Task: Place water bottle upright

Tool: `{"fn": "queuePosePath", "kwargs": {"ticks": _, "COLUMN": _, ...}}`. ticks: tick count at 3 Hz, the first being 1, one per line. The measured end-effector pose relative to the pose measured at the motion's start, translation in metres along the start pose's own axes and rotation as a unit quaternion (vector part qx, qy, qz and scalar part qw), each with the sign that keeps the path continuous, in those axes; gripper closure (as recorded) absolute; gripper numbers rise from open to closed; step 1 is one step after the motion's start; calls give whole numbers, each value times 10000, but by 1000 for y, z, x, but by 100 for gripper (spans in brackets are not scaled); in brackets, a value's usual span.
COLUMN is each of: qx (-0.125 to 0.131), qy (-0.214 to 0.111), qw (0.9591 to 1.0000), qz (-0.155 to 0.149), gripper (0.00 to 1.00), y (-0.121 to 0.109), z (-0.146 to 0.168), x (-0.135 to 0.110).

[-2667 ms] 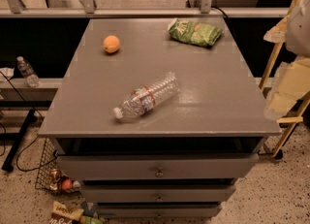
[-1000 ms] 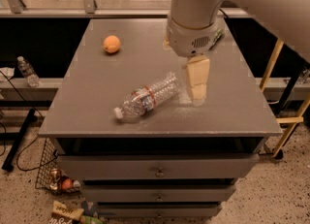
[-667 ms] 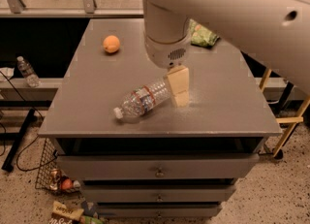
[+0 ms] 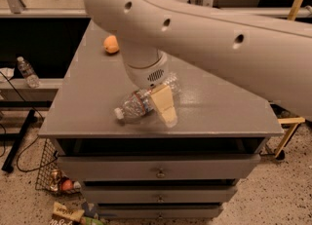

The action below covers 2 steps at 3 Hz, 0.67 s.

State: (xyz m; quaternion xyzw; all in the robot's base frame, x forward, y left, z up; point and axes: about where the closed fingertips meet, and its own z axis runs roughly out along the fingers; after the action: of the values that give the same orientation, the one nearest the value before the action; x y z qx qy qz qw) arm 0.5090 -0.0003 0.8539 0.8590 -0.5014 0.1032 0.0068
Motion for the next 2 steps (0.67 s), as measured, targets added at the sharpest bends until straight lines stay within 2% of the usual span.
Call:
{"fn": "queuePosePath", "kwargs": {"ticks": 1, "qx": -208, "qy": 124, "qw": 9997, "qz": -93, "gripper": 16, "y": -1, "z": 18, "x": -6}}
{"fn": "queuePosePath", "kwargs": {"ticks": 2, "qx": -330, "qy": 175, "qw": 9993, "qz": -53, "gripper": 39, "y": -5, "z": 27, "x": -5}}
